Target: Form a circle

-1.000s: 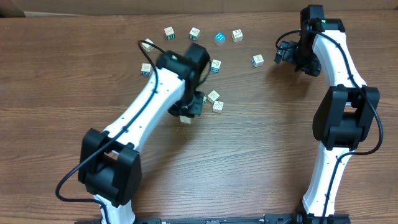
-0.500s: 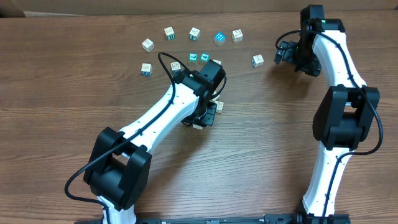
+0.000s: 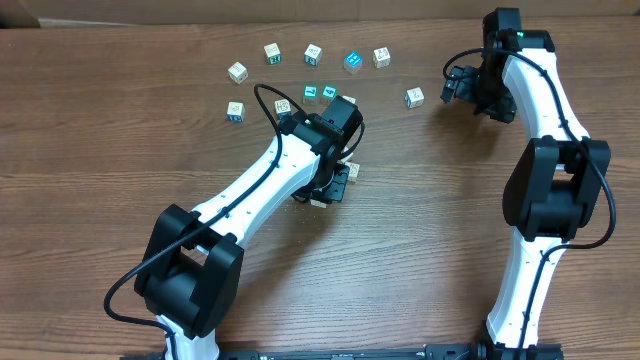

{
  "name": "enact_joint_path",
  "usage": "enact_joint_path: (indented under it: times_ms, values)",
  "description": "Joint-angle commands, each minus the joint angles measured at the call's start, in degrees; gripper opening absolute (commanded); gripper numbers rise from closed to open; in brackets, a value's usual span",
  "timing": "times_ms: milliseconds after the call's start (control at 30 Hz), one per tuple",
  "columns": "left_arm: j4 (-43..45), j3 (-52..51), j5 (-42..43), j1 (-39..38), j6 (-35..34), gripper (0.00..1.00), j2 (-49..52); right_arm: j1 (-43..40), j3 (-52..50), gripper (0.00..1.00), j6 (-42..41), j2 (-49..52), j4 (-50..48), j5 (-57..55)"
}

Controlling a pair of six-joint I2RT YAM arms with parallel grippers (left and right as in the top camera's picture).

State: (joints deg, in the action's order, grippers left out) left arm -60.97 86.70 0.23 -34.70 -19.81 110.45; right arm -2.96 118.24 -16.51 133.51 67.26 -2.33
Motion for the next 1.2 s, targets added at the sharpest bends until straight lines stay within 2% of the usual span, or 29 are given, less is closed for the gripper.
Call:
enact_joint_path:
  times_ms: [0,1167]
  values:
    - [0.17,-0.42,0.26,-0.33,-1.22,0.04,-0.11,-0.07,1.25,1.0,-0.22,-1.4,-0.11,-0.13]
    - [2.99,-0.42,-0.83,-0.7,-1.22,0.04,2.69,-0.07,1.25,1.0,-0.22,-1.4,-0.11,-0.13]
